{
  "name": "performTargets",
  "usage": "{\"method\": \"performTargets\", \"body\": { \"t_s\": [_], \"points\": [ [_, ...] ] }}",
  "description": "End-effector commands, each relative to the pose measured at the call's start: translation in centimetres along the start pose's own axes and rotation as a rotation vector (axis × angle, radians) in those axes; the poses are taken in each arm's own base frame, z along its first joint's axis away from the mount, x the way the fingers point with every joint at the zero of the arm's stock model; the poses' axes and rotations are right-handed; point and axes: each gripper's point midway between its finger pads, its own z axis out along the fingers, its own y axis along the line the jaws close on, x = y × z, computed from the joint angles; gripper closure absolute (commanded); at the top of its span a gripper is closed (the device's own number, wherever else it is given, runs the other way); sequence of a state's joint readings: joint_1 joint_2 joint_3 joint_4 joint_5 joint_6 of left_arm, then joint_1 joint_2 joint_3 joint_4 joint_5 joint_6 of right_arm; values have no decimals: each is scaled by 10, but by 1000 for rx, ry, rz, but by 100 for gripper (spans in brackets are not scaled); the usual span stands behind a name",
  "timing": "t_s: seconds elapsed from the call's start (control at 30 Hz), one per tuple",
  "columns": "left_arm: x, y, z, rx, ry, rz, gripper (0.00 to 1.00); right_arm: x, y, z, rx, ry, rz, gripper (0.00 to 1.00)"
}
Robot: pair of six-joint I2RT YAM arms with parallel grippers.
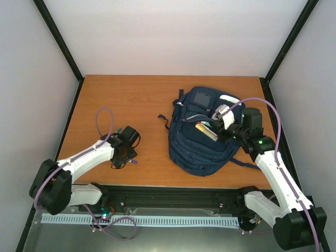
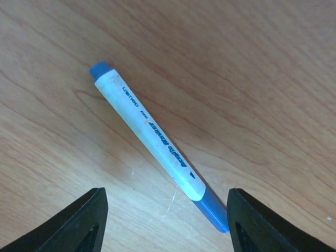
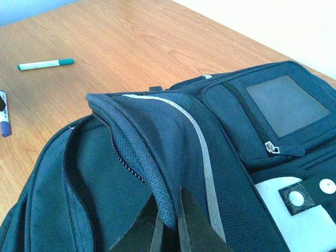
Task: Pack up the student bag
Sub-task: Pick up the stationery from the center of the board.
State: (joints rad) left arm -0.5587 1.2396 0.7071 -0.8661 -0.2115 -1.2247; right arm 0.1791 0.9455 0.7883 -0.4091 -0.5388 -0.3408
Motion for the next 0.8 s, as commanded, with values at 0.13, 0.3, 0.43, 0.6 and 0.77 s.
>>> {"method": "performTargets", "body": {
  "t_s": [0.13, 0.3, 0.43, 0.6, 0.77],
  "points": [
    [7, -9, 27, 7, 74, -97, 39, -31, 2, -7, -16, -107, -68, 97],
    [0, -10, 34, -8, 73, -99, 43, -30, 2, -7, -17, -105, -68, 97],
    [-3, -9, 37, -24, 56, -89, 51, -30, 2, -6, -18, -104, -68, 97],
    [-4, -10, 42, -50, 62, -54, 63, -30, 2, -6, -20, -102, -69, 97],
    [1, -18, 46, -29, 96, -19, 70, -30, 2, -6, -18, -103, -69, 97]
  ]
}}
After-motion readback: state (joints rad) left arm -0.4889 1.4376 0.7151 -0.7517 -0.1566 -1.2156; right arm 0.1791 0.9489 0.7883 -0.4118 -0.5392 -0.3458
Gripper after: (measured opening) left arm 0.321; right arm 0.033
